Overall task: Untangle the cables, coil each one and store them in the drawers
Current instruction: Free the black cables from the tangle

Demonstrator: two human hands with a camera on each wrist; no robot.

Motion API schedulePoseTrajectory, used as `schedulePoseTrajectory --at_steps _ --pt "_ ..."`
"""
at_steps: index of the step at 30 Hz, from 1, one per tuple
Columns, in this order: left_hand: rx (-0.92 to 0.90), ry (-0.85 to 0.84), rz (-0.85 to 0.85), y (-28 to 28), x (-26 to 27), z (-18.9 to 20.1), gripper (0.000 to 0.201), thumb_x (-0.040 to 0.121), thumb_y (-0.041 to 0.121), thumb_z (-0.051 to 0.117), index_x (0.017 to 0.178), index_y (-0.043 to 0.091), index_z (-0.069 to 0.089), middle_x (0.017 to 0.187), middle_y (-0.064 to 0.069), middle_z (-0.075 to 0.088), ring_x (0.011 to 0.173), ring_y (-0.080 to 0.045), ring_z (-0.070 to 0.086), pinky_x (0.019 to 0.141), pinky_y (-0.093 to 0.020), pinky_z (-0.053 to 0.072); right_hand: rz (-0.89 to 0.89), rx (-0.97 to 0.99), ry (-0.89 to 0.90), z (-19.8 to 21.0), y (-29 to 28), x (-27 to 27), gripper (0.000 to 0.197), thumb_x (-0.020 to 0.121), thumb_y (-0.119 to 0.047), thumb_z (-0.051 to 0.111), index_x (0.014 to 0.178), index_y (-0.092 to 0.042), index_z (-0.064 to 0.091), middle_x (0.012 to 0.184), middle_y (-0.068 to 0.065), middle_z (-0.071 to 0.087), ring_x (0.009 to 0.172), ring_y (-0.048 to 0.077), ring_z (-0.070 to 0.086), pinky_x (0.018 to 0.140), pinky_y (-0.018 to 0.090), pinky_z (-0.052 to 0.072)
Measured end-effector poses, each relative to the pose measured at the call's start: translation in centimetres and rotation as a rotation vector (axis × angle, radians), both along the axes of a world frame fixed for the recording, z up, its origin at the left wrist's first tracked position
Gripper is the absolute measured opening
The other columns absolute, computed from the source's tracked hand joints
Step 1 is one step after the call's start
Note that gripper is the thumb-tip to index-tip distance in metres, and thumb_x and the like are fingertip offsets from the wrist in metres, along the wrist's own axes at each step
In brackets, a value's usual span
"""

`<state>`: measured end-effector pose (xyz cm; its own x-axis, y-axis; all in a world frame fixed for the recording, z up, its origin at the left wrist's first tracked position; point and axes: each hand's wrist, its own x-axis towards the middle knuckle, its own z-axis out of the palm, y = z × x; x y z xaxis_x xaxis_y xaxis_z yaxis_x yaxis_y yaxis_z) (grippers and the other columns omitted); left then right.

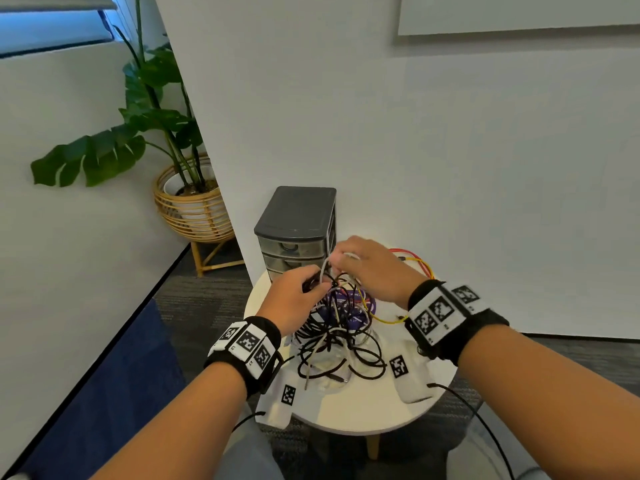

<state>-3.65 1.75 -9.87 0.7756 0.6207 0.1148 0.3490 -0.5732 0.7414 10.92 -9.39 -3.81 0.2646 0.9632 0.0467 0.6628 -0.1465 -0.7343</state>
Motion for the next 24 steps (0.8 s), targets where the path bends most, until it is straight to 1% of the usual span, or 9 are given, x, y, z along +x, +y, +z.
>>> schedulePoseTrajectory --at_steps 5,7,9,12,16,18,20,22,24 --pt "0.001 0.196 -0.009 0.5 0.0 -0.6 0.012 0.099 0.027 0.064 0.099 0.018 0.071 0.094 0.006 0.069 0.091 -0.012 0.062 0.073 -0.016 0.042 -0.127 0.281 0.656 3.0 -0.5 0.7 0.032 0.105 -0.020 0.046 0.073 -0.019 0.051 0.121 -0.003 0.070 0.119 0.011 0.055 0.087 0.039 0.035" --pt "-0.014 0.212 0.007 0.8 -0.3 -1.1 0.015 0.099 0.029 0.063 0.099 0.017 0.072 0.094 0.005 0.069 0.091 -0.014 0.062 0.073 -0.016 0.042 -0.211 0.373 0.725 4.1 -0.7 1.8 0.033 0.107 -0.025 0.044 0.075 -0.021 0.048 0.125 -0.007 0.070 0.123 0.005 0.054 0.092 0.043 0.033" --pt "-0.035 0.204 0.005 0.9 -0.4 -1.4 0.016 0.100 0.030 0.063 0.095 0.019 0.072 0.093 0.005 0.070 0.090 -0.015 0.063 0.077 -0.025 0.046 -0.331 0.396 0.645 4.6 -1.2 2.7 0.033 0.107 -0.027 0.043 0.075 -0.022 0.048 0.121 -0.009 0.072 0.118 -0.001 0.054 0.096 0.043 0.033" --pt "-0.080 0.166 0.008 1.0 -0.3 -1.4 0.018 0.101 0.033 0.060 0.089 0.025 0.072 0.087 0.010 0.070 0.086 -0.009 0.063 0.073 -0.027 0.046 -0.436 0.319 0.599 3.5 -1.5 3.3 0.031 0.107 -0.028 0.039 0.078 -0.023 0.049 0.110 -0.006 0.075 0.109 0.013 0.061 0.083 0.039 0.038" --pt "-0.082 0.128 0.048 0.9 -0.3 -1.3 0.029 0.104 0.036 0.053 0.088 0.022 0.072 0.086 0.008 0.066 0.084 -0.010 0.061 0.070 -0.025 0.043 -0.362 -0.097 0.153 -0.3 -1.6 3.9 0.027 0.102 -0.017 0.043 0.084 -0.017 0.063 0.101 0.003 0.070 0.101 0.028 0.062 0.087 0.038 0.045" --pt "-0.064 0.124 0.060 0.9 -0.3 -1.3 0.033 0.105 0.038 0.050 0.083 0.023 0.070 0.086 0.005 0.066 0.086 -0.015 0.061 0.076 -0.031 0.046 -0.239 -0.383 -0.057 -1.6 -1.9 3.6 0.024 0.104 -0.021 0.045 0.107 -0.015 0.068 0.109 0.005 0.065 0.109 0.030 0.061 0.085 0.032 0.042" --pt "-0.038 0.141 0.070 1.0 -0.3 -1.4 0.036 0.105 0.040 0.047 0.080 0.024 0.067 0.085 0.003 0.066 0.086 -0.018 0.062 0.084 -0.042 0.050 -0.265 -0.512 -0.178 -2.2 -2.3 3.2 0.039 0.102 -0.031 0.051 0.141 -0.023 0.051 0.140 0.003 0.054 0.128 0.028 0.052 0.098 0.037 0.036" --pt "-0.001 0.165 0.081 1.0 -0.3 -1.4 0.038 0.105 0.043 0.046 0.078 0.026 0.066 0.083 0.005 0.067 0.086 -0.019 0.062 0.090 -0.050 0.049 -0.358 -0.324 -0.218 -1.6 -2.3 2.3 0.068 0.094 -0.031 0.058 0.154 -0.035 0.026 0.156 -0.001 0.036 0.139 0.029 0.042 0.111 0.053 0.027" --pt "0.028 0.181 0.086 0.8 -0.2 -1.5 0.038 0.105 0.044 0.045 0.077 0.027 0.065 0.081 0.007 0.066 0.086 -0.019 0.061 0.092 -0.053 0.048 -0.268 -0.080 -0.315 -0.6 -1.6 1.1 0.080 0.092 -0.026 0.062 0.156 -0.042 0.017 0.162 -0.003 0.026 0.143 0.028 0.035 0.112 0.059 0.025"
